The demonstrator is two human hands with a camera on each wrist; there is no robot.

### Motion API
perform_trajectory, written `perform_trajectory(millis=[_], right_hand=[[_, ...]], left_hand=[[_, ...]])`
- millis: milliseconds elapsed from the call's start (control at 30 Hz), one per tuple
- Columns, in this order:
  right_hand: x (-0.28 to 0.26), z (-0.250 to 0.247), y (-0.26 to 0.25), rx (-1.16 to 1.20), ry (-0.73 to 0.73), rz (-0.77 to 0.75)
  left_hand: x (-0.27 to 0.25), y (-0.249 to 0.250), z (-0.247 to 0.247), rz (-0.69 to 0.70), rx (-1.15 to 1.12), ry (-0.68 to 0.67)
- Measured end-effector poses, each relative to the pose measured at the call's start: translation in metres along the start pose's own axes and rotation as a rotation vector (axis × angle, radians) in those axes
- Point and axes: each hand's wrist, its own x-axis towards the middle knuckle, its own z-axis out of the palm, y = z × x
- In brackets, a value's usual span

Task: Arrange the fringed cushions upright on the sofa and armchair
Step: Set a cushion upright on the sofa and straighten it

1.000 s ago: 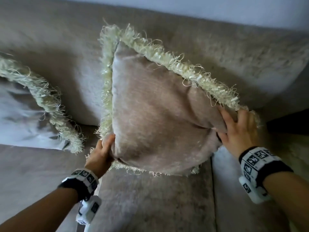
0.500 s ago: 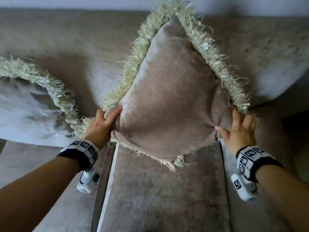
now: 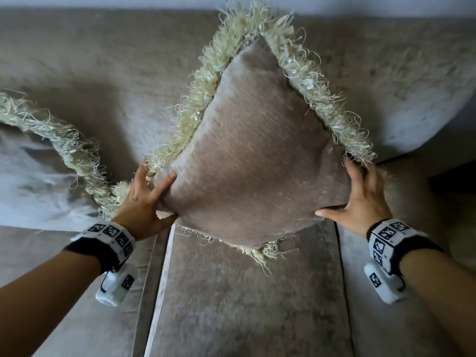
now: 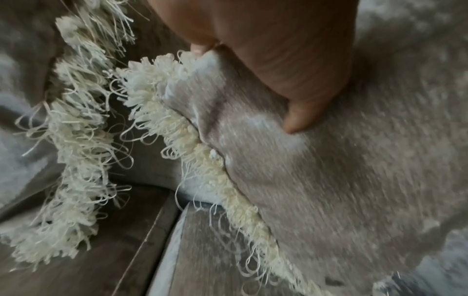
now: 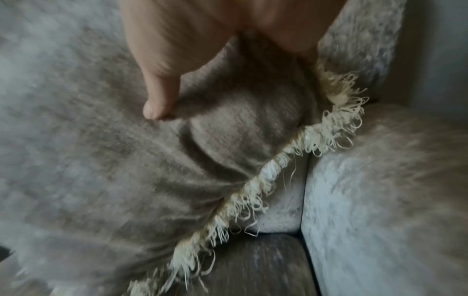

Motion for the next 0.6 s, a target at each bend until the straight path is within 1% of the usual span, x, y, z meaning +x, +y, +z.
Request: perform_trajectory(millis=[67,100,167,233,300,467,600], right_hand=[[0.010,0.005,-0.001,0.054,-0.017,0.044],[0.013,0.009,-0.002,0.069,-0.007,0.045],[0.013,0.016,-0.003,0.092,0.037,0.026],[0.008,0.020,-0.001,0.121,0.090,-0.004],[0.001,0.017,0.003,0.125,0.122,-0.047],[-0.012,-0.002,0.009,0.082,0.147,-0.114],[-0.023,-0.027,0.012,0.059,0.157,-0.060]], left_hand=[[0.014,0.004,0.000,-0.059,-0.025,-0.113],[0.020,0.008,0.001,-0.094,-0.016,-0.144],[0.029,0.016,0.006,-0.162,0.000,-0.166],[0.033,0.024,0.010,-0.187,-0.009,-0.148],[0.032,0.028,0.013,-0.177,-0.037,-0.105],[0.025,0.036,0.010,-0.052,-0.091,-0.033],[0.024,0.041,-0.005,-0.008,-0.085,-0.030]])
